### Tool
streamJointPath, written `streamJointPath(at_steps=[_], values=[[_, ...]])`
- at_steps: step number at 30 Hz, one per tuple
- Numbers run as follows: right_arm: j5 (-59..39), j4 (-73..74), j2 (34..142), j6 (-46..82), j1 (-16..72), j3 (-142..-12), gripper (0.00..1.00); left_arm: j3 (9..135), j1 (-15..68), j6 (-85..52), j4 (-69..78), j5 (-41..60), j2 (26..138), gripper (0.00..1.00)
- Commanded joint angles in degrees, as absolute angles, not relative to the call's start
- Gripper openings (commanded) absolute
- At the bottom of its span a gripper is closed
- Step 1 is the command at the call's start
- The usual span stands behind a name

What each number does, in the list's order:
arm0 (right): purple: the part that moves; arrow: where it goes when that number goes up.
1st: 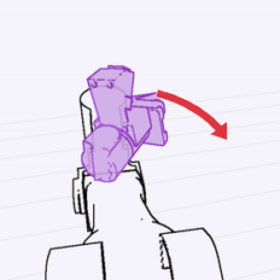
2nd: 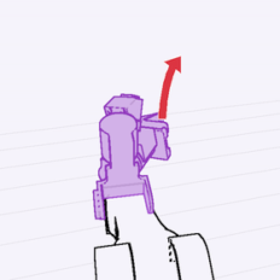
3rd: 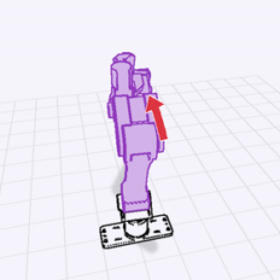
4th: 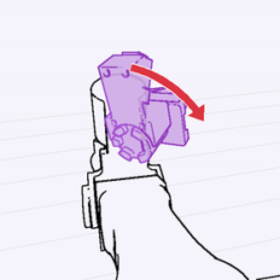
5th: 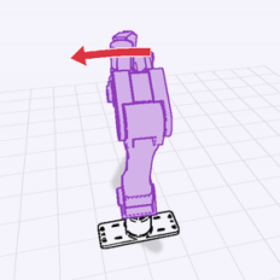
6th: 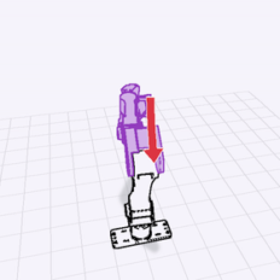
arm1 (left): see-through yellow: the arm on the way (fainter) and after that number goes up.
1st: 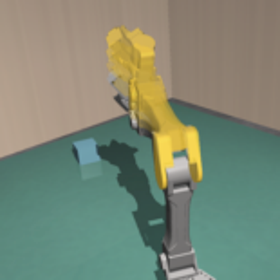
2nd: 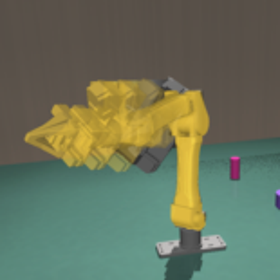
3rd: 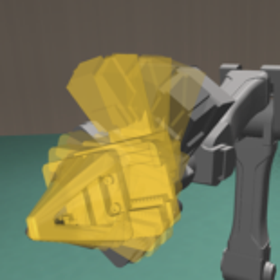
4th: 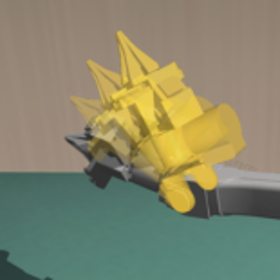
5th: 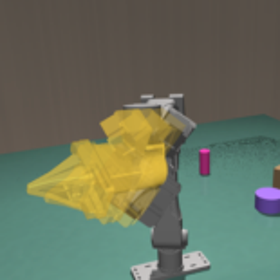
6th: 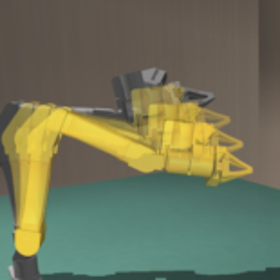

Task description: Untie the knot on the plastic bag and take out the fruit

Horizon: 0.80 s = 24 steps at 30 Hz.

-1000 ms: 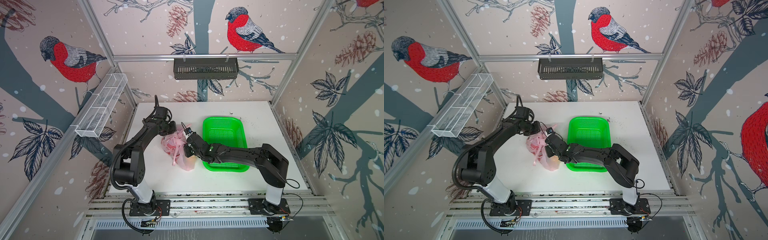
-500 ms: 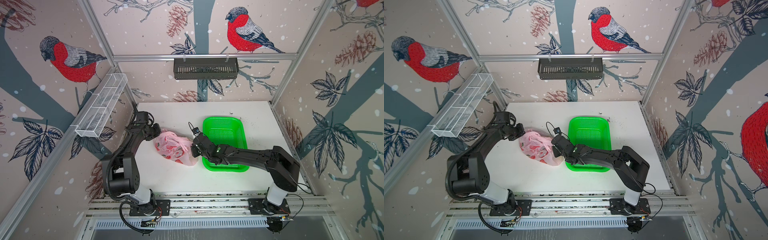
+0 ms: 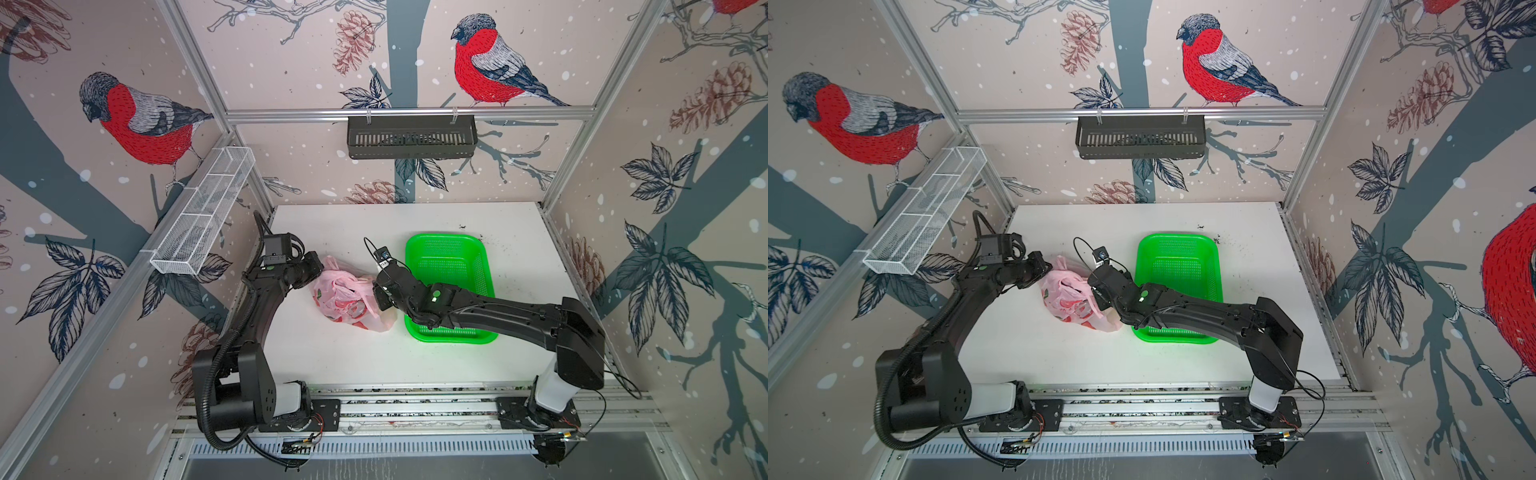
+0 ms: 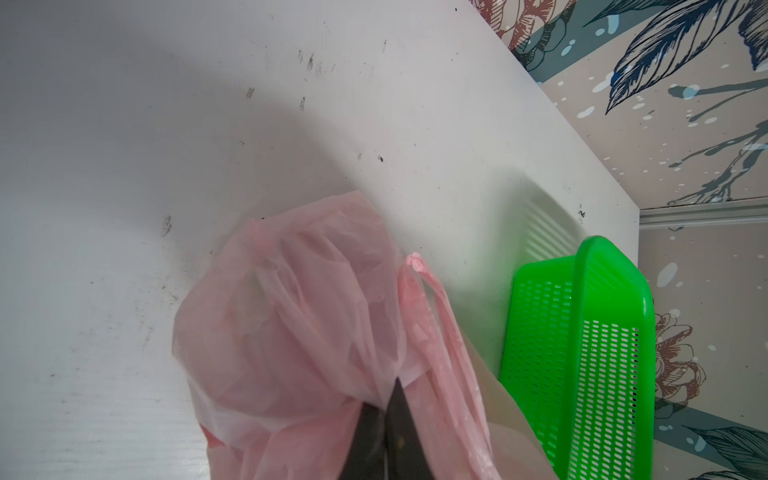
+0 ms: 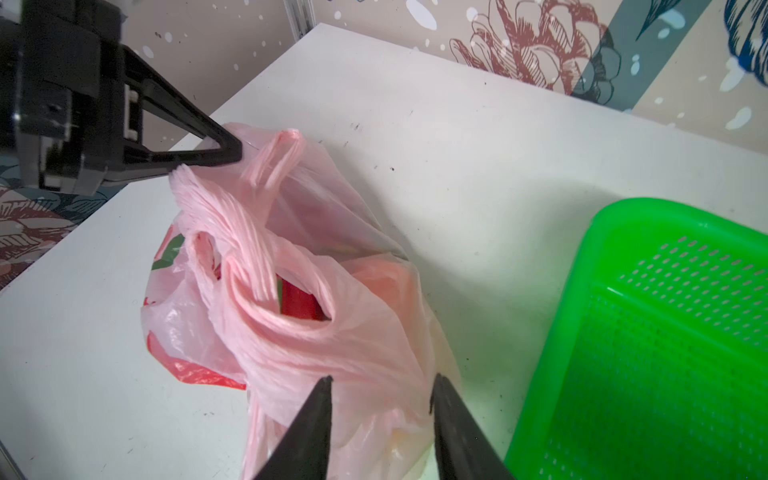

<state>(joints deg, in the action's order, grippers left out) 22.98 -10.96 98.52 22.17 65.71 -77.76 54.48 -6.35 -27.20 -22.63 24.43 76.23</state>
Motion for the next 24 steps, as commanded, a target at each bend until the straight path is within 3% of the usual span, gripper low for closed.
streamJointPath(at_steps=[1, 10, 17, 24], values=[[25.1, -13.9, 99.5, 16.0, 66.6, -81.3, 0.44, 53.8, -6.6, -27.8, -20.0, 26.3, 75.5, 0.03], [18.1, -14.9, 107.5, 6.1, 68.3, -90.3, 0.54, 51.6, -6.6, -28.3, -17.8, 27.1, 75.5, 0.03], [17.3, -18.3, 115.4, 4.4, 67.9, -96.9, 0.54, 51.3, -6.6, -28.3, -17.2, 26.6, 75.8, 0.03], [16.2, -19.2, 116.8, 4.2, 67.1, -97.7, 0.48, 53.1, -6.6, -27.9, -17.9, 25.7, 76.8, 0.02]])
